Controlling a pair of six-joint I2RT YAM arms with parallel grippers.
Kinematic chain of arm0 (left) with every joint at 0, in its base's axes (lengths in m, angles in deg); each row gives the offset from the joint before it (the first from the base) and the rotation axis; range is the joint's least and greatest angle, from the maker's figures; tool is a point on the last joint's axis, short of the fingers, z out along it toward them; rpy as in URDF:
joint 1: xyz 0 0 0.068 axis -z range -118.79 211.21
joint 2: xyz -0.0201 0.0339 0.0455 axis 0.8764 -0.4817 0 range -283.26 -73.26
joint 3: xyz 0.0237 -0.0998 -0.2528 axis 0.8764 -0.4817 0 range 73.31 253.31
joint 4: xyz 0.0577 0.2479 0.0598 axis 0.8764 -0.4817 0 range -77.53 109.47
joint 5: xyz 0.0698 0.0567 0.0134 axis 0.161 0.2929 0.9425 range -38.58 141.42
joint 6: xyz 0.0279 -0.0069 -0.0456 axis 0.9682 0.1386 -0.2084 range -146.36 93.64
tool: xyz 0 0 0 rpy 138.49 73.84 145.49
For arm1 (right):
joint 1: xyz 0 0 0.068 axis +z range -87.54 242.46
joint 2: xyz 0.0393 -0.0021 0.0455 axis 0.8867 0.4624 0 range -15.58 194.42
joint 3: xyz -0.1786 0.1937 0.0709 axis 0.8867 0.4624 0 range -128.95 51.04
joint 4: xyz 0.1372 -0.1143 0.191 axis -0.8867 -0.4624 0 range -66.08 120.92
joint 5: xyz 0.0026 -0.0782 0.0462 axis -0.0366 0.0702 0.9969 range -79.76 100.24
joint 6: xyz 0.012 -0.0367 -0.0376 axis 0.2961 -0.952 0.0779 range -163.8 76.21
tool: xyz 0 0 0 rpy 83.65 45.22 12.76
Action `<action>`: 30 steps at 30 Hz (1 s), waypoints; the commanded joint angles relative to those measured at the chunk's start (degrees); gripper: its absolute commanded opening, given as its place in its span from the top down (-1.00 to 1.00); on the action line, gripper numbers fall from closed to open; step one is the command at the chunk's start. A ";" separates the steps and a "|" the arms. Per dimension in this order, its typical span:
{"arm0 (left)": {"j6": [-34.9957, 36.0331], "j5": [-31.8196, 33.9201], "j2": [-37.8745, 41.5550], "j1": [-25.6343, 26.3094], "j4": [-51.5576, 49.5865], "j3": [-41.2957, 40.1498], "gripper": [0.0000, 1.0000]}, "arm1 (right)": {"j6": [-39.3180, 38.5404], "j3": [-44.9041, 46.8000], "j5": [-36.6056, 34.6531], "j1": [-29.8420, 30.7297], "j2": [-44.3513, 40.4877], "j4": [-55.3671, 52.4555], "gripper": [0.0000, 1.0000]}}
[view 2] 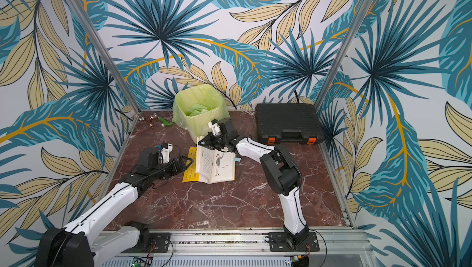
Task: Peel off the used sticky note
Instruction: Turn the page of the book at the center of the board.
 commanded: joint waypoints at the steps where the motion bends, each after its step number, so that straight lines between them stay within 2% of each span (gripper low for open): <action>1: 1.10 0.71 0.32 -0.26 -0.39 0.37 -1.00 | 2.18 -1.96 0.84 2.42 3.16 1.52 1.00; 11: 0.88 1.92 1.00 -0.26 -1.15 -0.05 -0.98 | 5.59 -5.49 1.16 5.43 9.87 4.40 1.00; 16: 0.19 2.23 0.59 -0.24 -0.18 -0.92 -0.88 | 3.76 -3.78 0.22 5.27 8.31 3.18 1.00; 19: -0.65 1.90 -0.37 -0.26 1.34 -1.45 -0.63 | 3.41 -2.91 -0.14 4.97 7.43 3.05 1.00; 21: -0.87 2.09 -0.93 -0.31 1.44 -1.49 -0.16 | 3.70 -2.32 -0.27 4.92 7.25 3.58 1.00; 23: -0.59 2.62 -0.75 -0.27 0.94 -1.48 0.08 | 4.16 -1.79 -0.38 4.85 7.23 4.32 1.00; 28: -0.04 3.30 -0.97 -0.25 -0.06 -1.67 0.08 | 4.85 -1.41 -0.27 4.92 7.16 5.33 1.00; 30: -0.37 3.03 -1.78 -0.26 0.66 -1.90 0.17 | 4.85 -1.33 -0.39 4.90 6.97 5.47 1.00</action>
